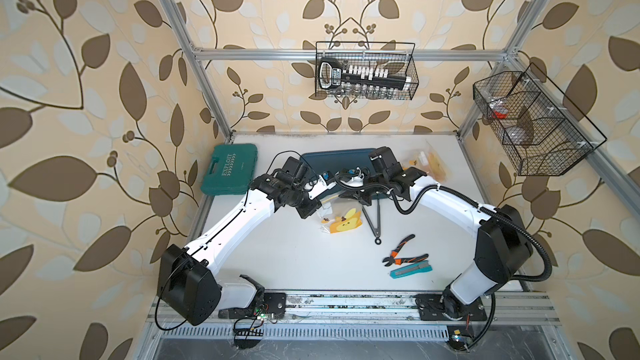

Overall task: Put the cookies into a resealable bag to prevent moisture
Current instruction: Pick up the ziploc bag from the center of the board, then place the ziploc bag at the center of the board.

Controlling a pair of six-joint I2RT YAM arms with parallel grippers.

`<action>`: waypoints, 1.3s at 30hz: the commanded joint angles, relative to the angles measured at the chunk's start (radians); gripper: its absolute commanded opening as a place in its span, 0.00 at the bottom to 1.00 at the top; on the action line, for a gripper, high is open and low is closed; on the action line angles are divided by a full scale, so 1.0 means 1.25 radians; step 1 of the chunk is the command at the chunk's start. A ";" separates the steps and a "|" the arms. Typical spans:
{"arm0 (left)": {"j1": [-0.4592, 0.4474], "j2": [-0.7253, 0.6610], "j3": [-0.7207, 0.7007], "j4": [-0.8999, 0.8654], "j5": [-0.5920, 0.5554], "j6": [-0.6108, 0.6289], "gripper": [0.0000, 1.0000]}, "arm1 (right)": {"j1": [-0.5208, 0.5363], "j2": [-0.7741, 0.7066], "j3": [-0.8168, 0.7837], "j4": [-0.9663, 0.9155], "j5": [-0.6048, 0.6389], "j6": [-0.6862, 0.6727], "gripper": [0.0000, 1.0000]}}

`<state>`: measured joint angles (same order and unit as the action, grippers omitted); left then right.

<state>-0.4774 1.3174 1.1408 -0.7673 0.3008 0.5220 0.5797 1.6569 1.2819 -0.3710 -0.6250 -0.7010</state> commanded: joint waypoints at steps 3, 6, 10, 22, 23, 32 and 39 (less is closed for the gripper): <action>-0.010 -0.044 0.010 0.056 -0.023 -0.022 0.00 | 0.023 -0.001 0.016 -0.008 0.014 -0.005 0.00; -0.010 -0.079 -0.004 0.114 -0.097 -0.088 0.48 | 0.023 -0.033 0.009 0.031 0.071 0.065 0.00; -0.010 -0.131 0.013 0.141 -0.195 -0.219 0.99 | 0.022 -0.046 0.065 0.017 0.212 0.239 0.00; -0.010 -0.165 0.078 0.050 -0.342 -0.690 0.99 | -0.077 0.014 0.291 -0.117 0.423 0.687 0.00; -0.009 -0.166 0.067 0.057 -0.336 -0.704 0.99 | -0.089 0.021 0.297 -0.110 0.440 0.700 0.00; -0.009 -0.131 0.024 0.128 -0.136 -0.800 0.99 | -0.219 0.072 0.302 -0.019 0.472 0.781 0.00; -0.010 -0.122 -0.013 0.150 -0.132 -0.817 0.99 | -0.311 0.062 0.251 0.000 0.450 0.793 0.00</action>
<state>-0.4789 1.1736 1.1332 -0.6228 0.1081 -0.4740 0.2188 1.7535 1.6287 -0.4019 -0.0593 0.2630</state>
